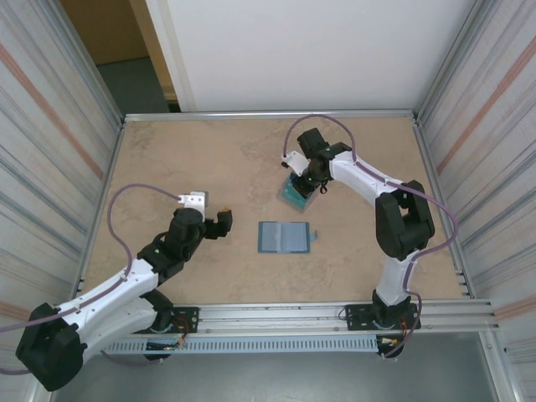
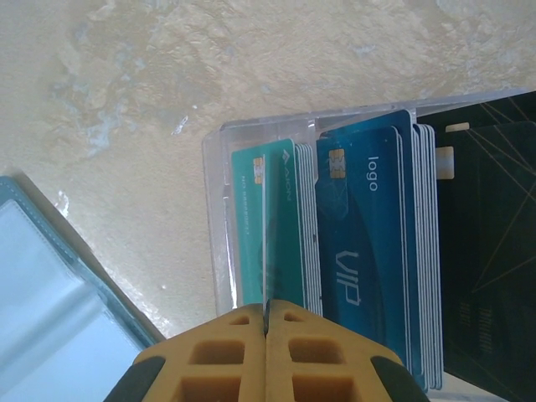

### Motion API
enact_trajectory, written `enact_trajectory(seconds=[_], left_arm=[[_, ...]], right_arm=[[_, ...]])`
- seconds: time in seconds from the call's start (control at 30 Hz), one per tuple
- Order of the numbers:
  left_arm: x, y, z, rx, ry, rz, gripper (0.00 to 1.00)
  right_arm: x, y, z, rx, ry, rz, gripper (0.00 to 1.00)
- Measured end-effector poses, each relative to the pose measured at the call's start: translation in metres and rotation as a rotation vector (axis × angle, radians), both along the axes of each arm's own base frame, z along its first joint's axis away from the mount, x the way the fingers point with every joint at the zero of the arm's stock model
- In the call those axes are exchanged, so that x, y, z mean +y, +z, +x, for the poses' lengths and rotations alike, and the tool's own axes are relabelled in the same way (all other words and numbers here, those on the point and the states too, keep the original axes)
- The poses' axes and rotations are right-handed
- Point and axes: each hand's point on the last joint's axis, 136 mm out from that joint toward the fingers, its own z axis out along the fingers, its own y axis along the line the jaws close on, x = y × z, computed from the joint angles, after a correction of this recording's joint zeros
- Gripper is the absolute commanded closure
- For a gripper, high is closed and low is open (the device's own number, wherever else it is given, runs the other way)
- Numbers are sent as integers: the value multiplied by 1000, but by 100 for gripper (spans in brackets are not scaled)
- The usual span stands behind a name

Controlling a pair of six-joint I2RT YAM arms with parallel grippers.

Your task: Take the credit cards out of the card holder

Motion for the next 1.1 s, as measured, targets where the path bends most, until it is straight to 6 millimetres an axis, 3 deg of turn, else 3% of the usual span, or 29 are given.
enact_trajectory(seconds=[1.1], left_arm=[[1, 0, 1, 5, 3, -9, 1]], right_arm=[[9, -12, 3, 41, 39, -33, 89]])
